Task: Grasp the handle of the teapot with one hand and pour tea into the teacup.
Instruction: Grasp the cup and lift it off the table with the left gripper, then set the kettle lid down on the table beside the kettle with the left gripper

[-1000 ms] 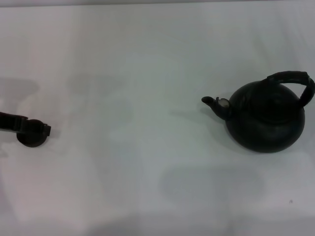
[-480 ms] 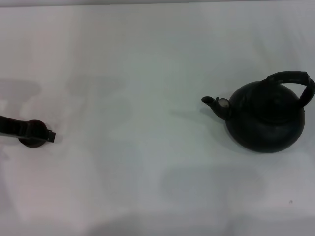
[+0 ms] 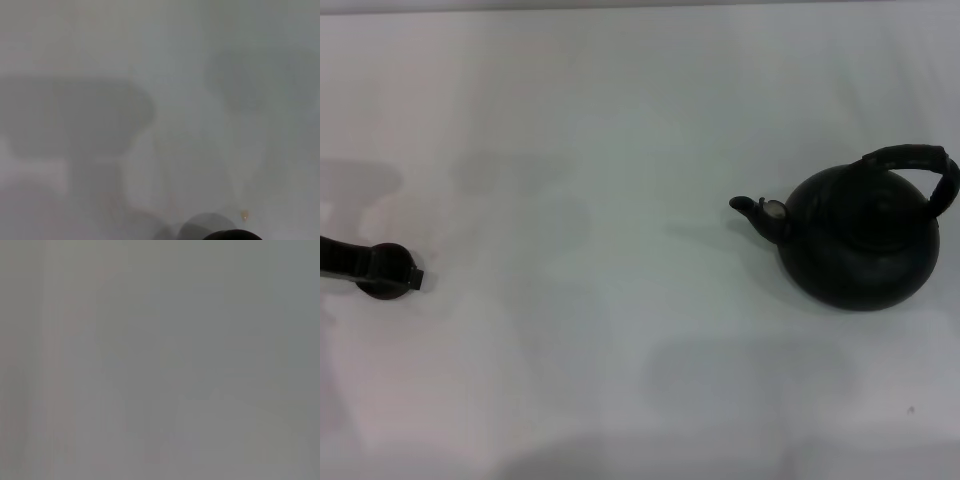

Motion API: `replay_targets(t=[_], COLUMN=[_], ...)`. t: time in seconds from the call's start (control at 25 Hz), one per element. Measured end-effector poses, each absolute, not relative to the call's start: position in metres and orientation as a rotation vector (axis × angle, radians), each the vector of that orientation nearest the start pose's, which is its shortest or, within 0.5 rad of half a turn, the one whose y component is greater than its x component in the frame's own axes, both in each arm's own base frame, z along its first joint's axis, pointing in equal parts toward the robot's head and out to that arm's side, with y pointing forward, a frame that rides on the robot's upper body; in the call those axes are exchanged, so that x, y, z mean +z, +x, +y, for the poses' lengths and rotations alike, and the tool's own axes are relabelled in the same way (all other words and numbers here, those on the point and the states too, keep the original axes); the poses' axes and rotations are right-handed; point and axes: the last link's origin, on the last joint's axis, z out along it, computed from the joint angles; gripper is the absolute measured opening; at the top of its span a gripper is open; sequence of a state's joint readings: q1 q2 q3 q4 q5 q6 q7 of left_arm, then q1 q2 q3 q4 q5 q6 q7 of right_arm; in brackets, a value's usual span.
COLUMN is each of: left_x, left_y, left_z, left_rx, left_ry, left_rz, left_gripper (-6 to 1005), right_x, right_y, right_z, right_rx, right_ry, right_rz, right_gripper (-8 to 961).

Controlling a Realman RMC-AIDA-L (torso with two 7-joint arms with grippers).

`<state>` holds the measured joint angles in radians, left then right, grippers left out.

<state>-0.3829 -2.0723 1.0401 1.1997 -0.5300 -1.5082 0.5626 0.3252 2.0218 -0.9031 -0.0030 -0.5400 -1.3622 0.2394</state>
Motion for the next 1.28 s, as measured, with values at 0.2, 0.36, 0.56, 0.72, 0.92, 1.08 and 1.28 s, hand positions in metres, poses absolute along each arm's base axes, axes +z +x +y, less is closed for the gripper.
replay_targets(t=[0.2,0.36,0.56,0.72,0.92,1.08,1.28], left_x=[0.04,0.042,0.048,0.042,0.018,-0.004,-0.047], left_y=[-0.307,-0.302,-0.276,-0.246,-0.2,-0.172,-0.13], left_z=[0.315,0.32,0.345,0.37,0.395,0.402,0.393], left_rx=[0.304,0.309,0.315,0.31,0.313,0.323,0.405], left_ry=[-2.195,-2.208,-2.267,-2.362,-2.502,-2.605,-2.765], left_rz=[-1.579,-1.555,-1.423,-1.297,-1.166,-1.088,-0.947], left_gripper=[746,711,710,709,711,709,709], right_x=[0.041,0.042,0.042,0.042,0.042,0.043,0.042], right_y=[0.385,0.385,0.383,0.38,0.379,0.378,0.378], right_z=[0.278,0.278,0.281,0.285,0.285,0.286,0.285], right_rx=[0.622,0.623,0.635,0.644,0.651,0.654,0.654], right_ry=[-1.504,-1.505,-1.506,-1.512,-1.513,-1.513,-1.513], right_rz=[0.483,0.48,0.479,0.471,0.464,0.462,0.464], right_gripper=[866,866,866,866,866,866,866])
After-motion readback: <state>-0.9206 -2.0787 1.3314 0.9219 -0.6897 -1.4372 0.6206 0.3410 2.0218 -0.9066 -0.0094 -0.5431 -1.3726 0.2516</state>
